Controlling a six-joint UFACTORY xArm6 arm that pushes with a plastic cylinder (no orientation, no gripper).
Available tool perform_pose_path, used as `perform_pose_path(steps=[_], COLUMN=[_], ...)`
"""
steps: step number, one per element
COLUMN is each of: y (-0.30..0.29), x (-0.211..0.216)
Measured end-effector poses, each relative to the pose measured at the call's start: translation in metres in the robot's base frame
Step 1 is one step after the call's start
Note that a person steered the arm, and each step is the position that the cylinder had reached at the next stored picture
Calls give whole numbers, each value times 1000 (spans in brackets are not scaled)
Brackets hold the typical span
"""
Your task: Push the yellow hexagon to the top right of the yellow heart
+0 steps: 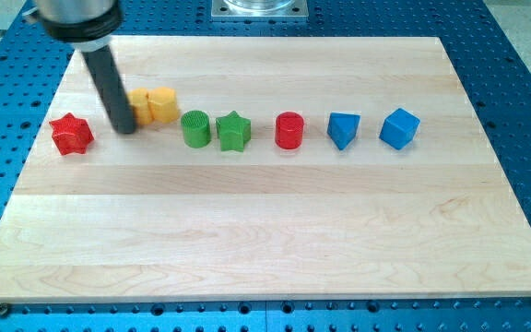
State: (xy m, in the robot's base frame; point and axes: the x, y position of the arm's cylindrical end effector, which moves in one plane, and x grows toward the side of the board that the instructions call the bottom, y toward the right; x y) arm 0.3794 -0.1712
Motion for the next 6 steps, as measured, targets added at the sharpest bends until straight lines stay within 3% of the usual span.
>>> perform_pose_path(steps=[4, 5, 6], y=[139, 51, 76], x=[-34, -34, -35])
